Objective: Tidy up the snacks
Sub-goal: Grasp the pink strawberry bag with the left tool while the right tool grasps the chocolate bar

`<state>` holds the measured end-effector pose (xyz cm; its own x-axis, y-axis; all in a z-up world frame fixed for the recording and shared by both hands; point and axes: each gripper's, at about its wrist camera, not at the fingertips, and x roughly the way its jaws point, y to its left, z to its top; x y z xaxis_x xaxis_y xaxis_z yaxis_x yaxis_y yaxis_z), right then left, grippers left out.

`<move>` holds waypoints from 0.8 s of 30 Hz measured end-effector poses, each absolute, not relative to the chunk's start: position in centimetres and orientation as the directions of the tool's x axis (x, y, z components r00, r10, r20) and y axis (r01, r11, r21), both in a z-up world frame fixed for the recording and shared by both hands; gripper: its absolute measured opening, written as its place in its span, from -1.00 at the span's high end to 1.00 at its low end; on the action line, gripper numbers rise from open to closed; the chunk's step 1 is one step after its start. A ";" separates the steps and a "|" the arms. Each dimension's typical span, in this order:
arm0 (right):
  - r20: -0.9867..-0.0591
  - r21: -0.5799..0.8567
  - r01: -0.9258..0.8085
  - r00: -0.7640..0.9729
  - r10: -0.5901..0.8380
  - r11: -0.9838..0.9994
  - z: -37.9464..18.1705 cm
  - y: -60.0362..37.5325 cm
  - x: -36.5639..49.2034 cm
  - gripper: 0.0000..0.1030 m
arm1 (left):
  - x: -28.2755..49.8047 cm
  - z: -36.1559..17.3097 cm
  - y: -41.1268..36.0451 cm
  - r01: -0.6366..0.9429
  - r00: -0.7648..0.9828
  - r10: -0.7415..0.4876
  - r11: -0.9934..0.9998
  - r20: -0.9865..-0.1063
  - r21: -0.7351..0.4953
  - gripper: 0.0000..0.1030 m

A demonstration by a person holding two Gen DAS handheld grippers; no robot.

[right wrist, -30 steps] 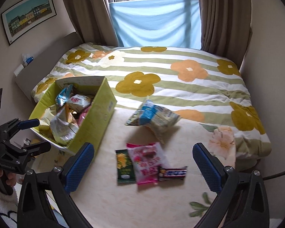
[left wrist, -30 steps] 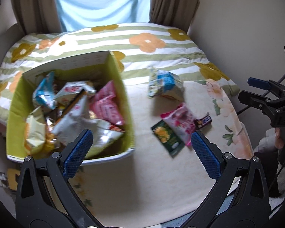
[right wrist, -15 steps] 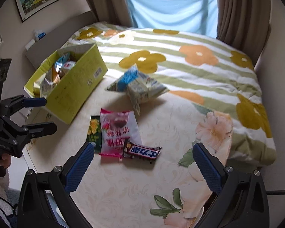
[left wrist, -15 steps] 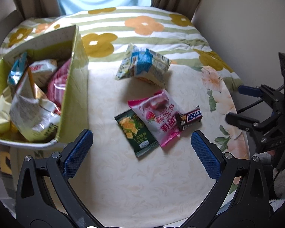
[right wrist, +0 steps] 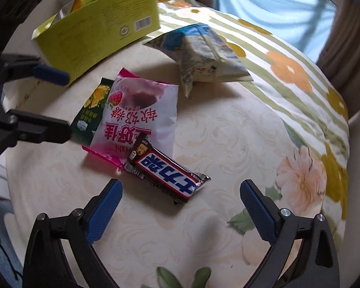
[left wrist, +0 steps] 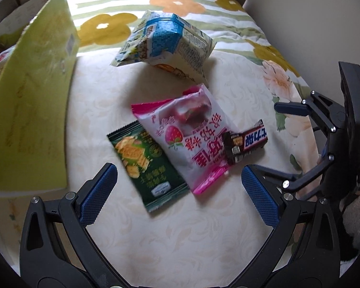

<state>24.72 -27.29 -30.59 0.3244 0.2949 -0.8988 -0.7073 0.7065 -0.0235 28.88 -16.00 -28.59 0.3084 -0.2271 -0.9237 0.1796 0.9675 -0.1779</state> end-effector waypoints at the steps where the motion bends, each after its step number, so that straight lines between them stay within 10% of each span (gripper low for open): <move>1: -0.899 -0.030 -0.724 0.321 0.299 0.689 -30.7 -27.1 24.7 -0.72 | 29.3 -28.7 -16.2 0.179 0.310 -0.228 0.967 -0.923 -0.179 -0.99; 24: -0.918 0.026 -0.837 0.196 0.344 0.546 -31.8 -26.1 24.7 0.38 | 33.9 -31.7 -19.2 -0.002 0.233 -0.210 0.976 -0.950 -0.216 -0.99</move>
